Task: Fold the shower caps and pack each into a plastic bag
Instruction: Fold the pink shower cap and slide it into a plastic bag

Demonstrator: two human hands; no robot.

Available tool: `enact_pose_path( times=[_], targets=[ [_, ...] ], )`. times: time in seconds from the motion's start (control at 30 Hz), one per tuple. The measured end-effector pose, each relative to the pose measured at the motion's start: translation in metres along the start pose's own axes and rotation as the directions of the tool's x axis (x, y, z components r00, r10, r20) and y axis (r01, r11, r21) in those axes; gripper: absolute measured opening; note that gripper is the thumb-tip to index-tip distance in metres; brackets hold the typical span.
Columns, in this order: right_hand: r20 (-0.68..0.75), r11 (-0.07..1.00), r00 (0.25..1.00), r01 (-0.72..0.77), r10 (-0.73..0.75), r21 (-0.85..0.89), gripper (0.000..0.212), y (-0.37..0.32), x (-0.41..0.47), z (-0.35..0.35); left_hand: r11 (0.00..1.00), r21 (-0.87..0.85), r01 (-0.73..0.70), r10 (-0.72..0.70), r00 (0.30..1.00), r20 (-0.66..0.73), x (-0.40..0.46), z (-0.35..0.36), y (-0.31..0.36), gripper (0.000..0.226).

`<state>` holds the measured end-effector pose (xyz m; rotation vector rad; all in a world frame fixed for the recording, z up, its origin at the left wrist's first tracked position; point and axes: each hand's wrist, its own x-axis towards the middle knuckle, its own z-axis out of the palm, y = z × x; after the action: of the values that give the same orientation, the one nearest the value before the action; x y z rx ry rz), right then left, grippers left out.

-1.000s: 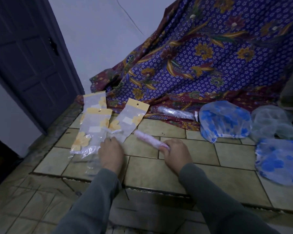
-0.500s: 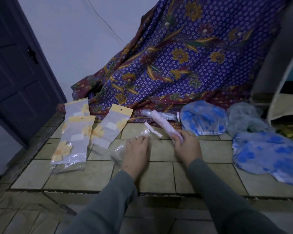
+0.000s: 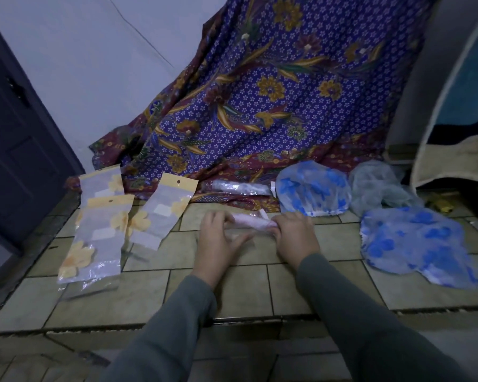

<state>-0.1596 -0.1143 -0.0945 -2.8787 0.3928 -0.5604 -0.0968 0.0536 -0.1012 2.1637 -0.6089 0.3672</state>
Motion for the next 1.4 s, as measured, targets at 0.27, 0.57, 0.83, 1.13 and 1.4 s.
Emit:
enact_pose_path(
  times=[0.27, 0.57, 0.83, 1.13, 1.4],
  targets=[
    [-0.083, 0.945, 0.97, 0.243, -0.23, 0.218, 0.038, -0.039, 0.013, 0.018, 0.894, 0.419, -0.159, 0.08, 0.976, 0.201, 0.01, -0.031, -0.016, 0.04],
    [0.311, 0.921, 0.888, 0.245, -0.338, 0.302, 0.049, -0.056, 0.008, 0.047, 0.883, 0.075, 0.463, -0.469, 0.873, 0.132, 0.008, -0.065, -0.049, 0.023],
    [0.253, 0.93, 0.964, -0.016, -0.083, 0.368, 0.022, -0.039, 0.016, 0.048, 0.868, 0.155, 0.473, -0.496, 0.803, 0.331, 0.009, -0.074, -0.041, 0.022],
    [0.076, 0.858, 0.997, -0.048, 0.011, 0.511, 0.02, -0.028, 0.002, 0.056, 0.859, 0.343, 0.38, -0.475, 0.841, 0.257, 0.021, -0.077, -0.042, 0.026],
    [0.068, 0.871, 0.994, -0.106, 0.083, 0.479, 0.023, -0.027, 0.0, 0.05, 0.84, 0.419, 0.345, -0.433, 0.891, 0.133, 0.019, -0.074, -0.038, 0.037]
  ],
)
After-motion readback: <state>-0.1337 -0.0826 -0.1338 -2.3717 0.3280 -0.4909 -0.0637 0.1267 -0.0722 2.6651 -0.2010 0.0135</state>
